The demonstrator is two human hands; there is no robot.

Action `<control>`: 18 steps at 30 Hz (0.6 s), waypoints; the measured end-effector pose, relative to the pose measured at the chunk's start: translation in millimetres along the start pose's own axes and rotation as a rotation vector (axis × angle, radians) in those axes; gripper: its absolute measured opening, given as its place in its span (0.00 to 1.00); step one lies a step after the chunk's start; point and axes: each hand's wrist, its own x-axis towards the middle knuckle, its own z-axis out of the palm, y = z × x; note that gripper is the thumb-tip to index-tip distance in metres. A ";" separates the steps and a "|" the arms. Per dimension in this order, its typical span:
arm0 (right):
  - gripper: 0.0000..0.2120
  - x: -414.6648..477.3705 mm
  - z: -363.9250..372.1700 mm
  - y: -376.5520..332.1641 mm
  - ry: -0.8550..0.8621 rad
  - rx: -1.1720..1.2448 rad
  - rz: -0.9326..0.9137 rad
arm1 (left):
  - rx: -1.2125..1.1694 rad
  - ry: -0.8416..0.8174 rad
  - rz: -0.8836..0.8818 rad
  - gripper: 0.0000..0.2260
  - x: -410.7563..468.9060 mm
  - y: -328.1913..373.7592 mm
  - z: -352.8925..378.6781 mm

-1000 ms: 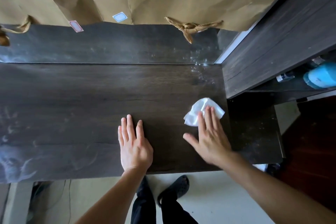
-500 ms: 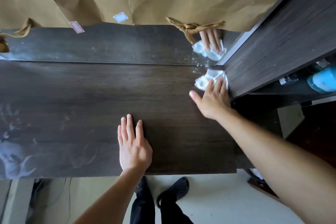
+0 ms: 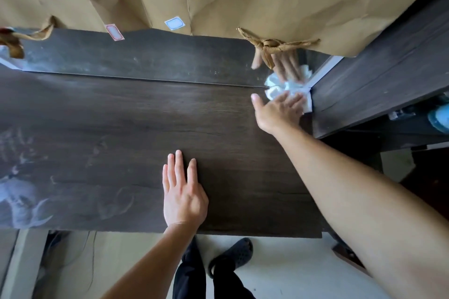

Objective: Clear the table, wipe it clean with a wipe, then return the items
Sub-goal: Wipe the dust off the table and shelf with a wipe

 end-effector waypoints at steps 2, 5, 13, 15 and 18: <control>0.45 -4.0 6.4 -31.9 -0.025 -0.009 -0.084 | -0.002 -0.007 0.005 0.21 0.2 0.2 -0.1; 0.37 -15.7 12.0 -20.2 0.080 -0.087 -0.373 | 0.005 -0.008 0.004 0.21 1.7 -1.5 -0.4; 0.27 9.9 -4.1 15.0 0.291 -0.002 -0.163 | 0.007 -0.018 0.009 0.21 0.6 -1.4 -0.9; 0.27 -4.0 8.4 -17.1 0.283 -0.023 -0.271 | 0.005 -0.021 0.009 0.22 0.1 -0.5 -1.9; 0.20 -10.9 18.5 -22.8 0.256 -0.045 -0.644 | 0.002 -0.022 0.014 0.21 1.4 -0.5 -2.0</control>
